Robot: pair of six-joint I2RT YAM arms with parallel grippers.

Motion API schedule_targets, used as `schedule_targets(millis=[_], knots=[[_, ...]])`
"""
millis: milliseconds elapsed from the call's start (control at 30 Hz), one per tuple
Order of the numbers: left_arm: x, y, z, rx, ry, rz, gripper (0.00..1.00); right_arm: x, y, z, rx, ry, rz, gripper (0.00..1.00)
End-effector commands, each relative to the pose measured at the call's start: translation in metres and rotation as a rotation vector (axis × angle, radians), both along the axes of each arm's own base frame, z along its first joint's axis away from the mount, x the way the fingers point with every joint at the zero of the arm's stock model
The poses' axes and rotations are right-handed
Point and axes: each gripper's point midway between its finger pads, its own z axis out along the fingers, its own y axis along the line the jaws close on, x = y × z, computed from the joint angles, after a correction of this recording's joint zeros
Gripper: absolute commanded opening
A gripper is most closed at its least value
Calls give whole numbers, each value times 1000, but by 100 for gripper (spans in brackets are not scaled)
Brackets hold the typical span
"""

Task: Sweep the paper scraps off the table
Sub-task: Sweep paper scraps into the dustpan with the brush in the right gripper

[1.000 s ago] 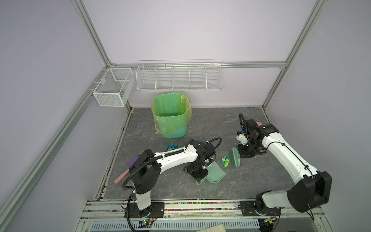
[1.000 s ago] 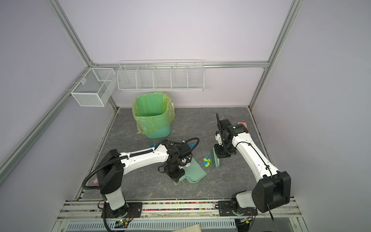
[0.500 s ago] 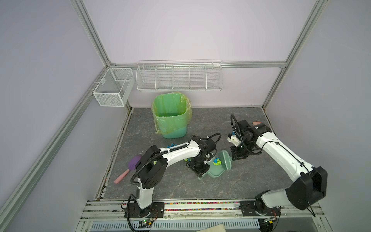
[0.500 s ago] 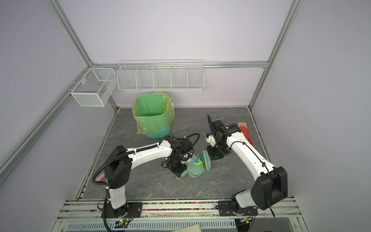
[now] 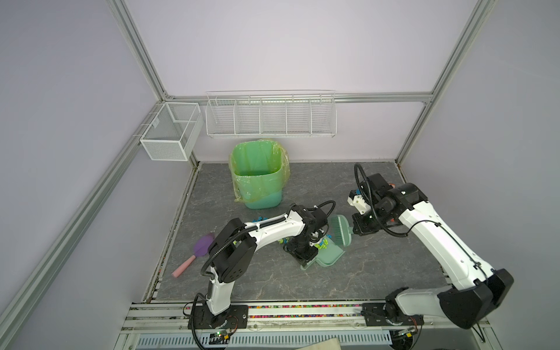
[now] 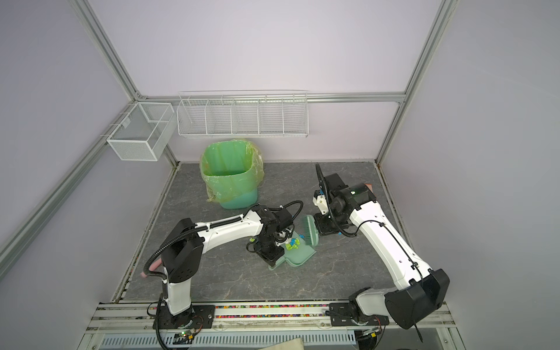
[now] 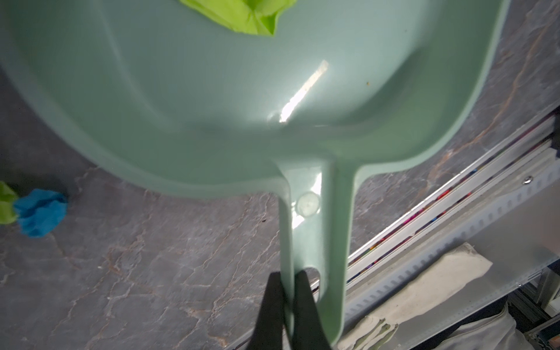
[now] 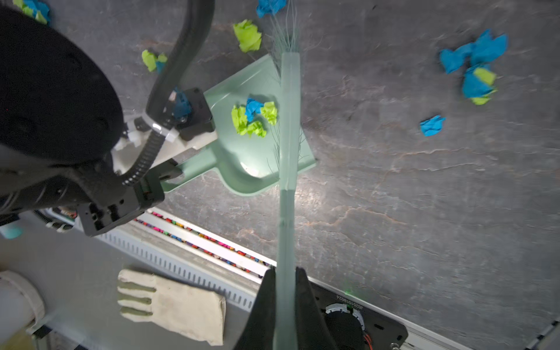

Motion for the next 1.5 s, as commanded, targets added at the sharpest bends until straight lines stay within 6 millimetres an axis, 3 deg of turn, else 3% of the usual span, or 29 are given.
schedule_targets(millis=[0,333,467,567,933,1100,1467], knots=[[9,-1,16,-31,-55,12,0,9,-14,15,-48,-63,-54,7],[17,-5,39,-87,-123,57,0,42,-25,28,18,-169,-161,7],[21,5,35,-48,-145,79,0,44,-26,25,19,-164,-165,7],[12,10,35,-72,-97,92,0,44,-24,21,32,-161,-153,7],[1,22,24,-71,-47,132,0,67,-8,-1,41,-114,-105,7],[-14,15,19,-131,44,174,0,71,-9,-17,8,-84,-83,7],[-14,3,10,-155,84,200,0,87,12,-39,25,-32,-40,7]])
